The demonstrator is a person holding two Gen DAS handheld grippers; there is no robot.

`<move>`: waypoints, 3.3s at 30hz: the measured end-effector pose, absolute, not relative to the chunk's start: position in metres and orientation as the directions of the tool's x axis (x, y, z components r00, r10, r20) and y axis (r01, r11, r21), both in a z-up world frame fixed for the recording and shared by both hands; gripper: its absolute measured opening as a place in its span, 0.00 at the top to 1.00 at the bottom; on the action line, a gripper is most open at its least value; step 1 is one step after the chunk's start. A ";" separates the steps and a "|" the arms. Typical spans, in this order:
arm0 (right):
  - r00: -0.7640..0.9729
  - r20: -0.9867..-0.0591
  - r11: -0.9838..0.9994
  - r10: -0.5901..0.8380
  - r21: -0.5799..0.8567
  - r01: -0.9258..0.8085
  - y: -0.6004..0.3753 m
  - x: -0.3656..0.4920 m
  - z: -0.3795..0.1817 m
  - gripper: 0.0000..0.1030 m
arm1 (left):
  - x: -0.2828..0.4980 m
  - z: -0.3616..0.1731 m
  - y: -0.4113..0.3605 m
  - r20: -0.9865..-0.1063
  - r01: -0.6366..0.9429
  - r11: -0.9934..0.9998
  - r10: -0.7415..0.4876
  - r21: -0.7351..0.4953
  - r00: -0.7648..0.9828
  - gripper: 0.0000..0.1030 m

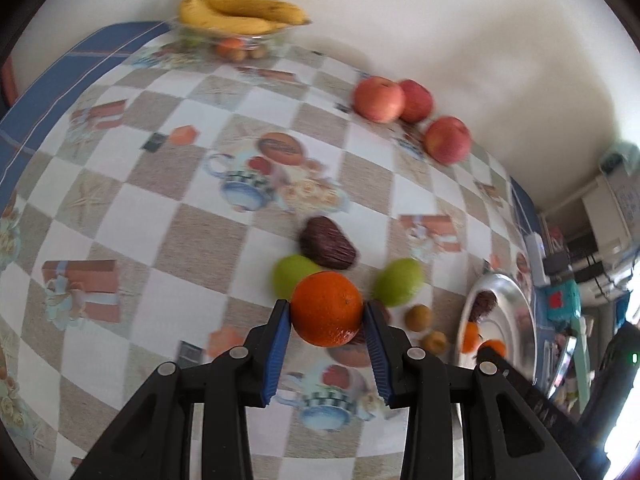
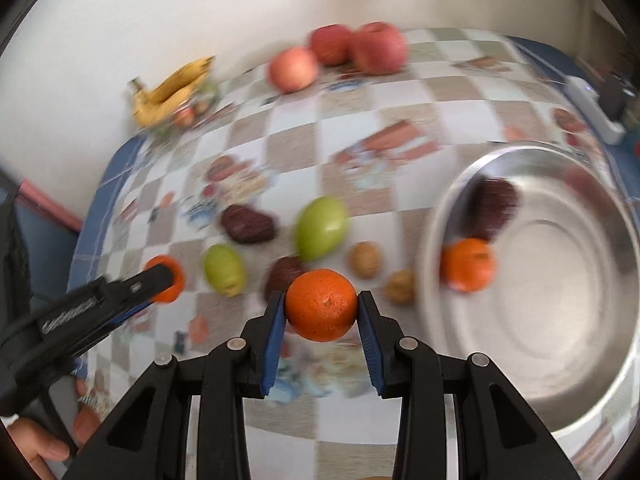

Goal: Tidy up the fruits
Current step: 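Carry both oranges over the steel bowl and open both tools, then grasp a small brown kiwi with the right tool while the left grasps a green jujube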

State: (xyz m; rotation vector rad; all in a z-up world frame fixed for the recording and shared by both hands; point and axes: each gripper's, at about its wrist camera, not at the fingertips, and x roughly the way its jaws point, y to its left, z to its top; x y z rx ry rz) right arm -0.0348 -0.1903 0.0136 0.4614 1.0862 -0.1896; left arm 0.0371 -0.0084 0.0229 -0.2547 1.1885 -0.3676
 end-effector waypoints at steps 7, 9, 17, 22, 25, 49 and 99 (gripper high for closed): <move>0.444 -0.895 0.791 -0.044 0.241 0.563 -0.255 -0.065 0.017 0.64 | 0.005 0.027 -0.083 -0.831 0.359 0.849 -0.490 -0.388 0.262 0.62; 0.433 -0.898 0.753 -0.082 0.229 0.617 -0.272 -0.076 0.017 0.64 | -0.006 0.028 -0.105 -0.827 0.428 0.821 -0.507 -0.378 0.243 0.62; 0.432 -0.892 0.671 -0.133 0.239 0.702 -0.308 -0.104 0.019 0.63 | -0.039 0.022 -0.161 -0.833 0.615 0.722 -0.521 -0.316 0.184 0.60; 0.441 -0.890 0.682 -0.116 0.252 0.687 -0.308 -0.103 0.019 0.63 | -0.039 0.017 -0.162 -0.842 0.617 0.725 -0.509 -0.307 0.180 0.47; 0.430 -0.897 0.688 -0.105 0.246 0.683 -0.306 -0.100 0.017 0.63 | -0.036 0.018 -0.158 -0.842 0.605 0.735 -0.505 -0.306 0.187 0.46; 0.445 -0.882 0.745 -0.152 0.194 0.638 -0.291 -0.090 0.025 0.07 | 0.017 0.013 -0.063 -0.902 0.187 0.979 -0.152 -0.081 0.404 0.00; 0.475 -0.877 0.924 0.067 0.234 0.302 -0.196 0.014 0.024 0.34 | 0.067 -0.012 0.018 -0.935 -0.078 0.965 -0.219 -0.249 0.278 0.00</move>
